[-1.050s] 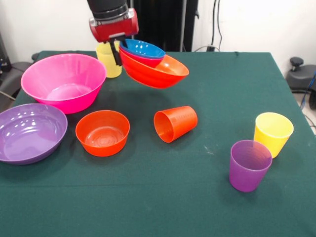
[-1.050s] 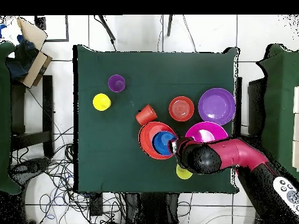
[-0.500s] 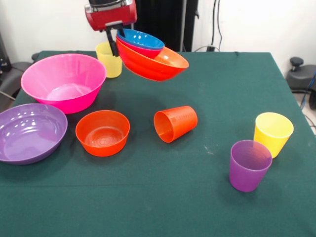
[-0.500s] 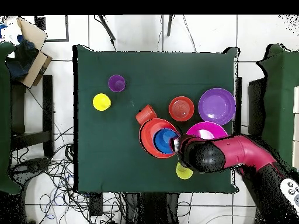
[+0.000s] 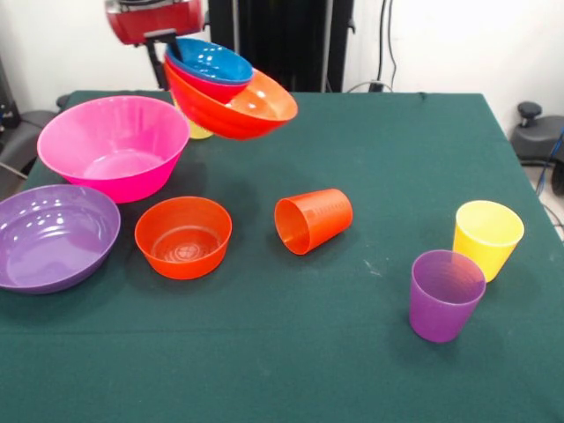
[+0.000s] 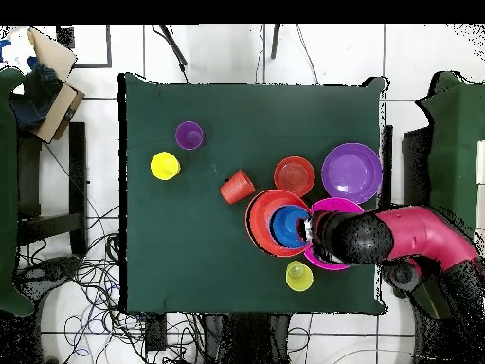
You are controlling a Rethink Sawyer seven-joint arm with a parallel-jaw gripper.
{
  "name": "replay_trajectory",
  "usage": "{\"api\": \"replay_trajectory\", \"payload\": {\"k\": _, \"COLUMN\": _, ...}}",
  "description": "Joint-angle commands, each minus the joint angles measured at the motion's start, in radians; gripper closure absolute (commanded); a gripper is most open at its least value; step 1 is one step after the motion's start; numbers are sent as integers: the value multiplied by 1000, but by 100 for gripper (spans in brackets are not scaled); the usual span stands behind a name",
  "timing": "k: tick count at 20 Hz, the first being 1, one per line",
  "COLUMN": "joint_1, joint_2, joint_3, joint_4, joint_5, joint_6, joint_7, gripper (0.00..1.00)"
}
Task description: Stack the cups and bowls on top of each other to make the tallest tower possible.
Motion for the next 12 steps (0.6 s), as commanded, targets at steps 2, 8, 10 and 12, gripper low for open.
{"api": "replay_trajectory", "payload": {"k": 2, "joint_1": 14, "joint_2": 56, "joint_3": 56, "joint_4": -188, "joint_5": -1, "joint_6": 154, "joint_7": -455, "gripper": 100}}
{"api": "replay_trajectory", "payload": {"k": 8, "joint_1": 29, "joint_2": 78, "joint_3": 47, "joint_4": -257, "joint_5": 8, "joint_6": 193, "joint_7": -508, "gripper": 100}}
{"api": "replay_trajectory", "payload": {"k": 10, "joint_1": 40, "joint_2": 90, "joint_3": 39, "joint_4": -292, "joint_5": 8, "joint_6": 209, "joint_7": -534, "gripper": 100}}
{"api": "replay_trajectory", "payload": {"k": 12, "joint_1": 48, "joint_2": 106, "joint_3": 34, "joint_4": -333, "joint_5": 7, "joint_6": 231, "joint_7": -569, "gripper": 100}}
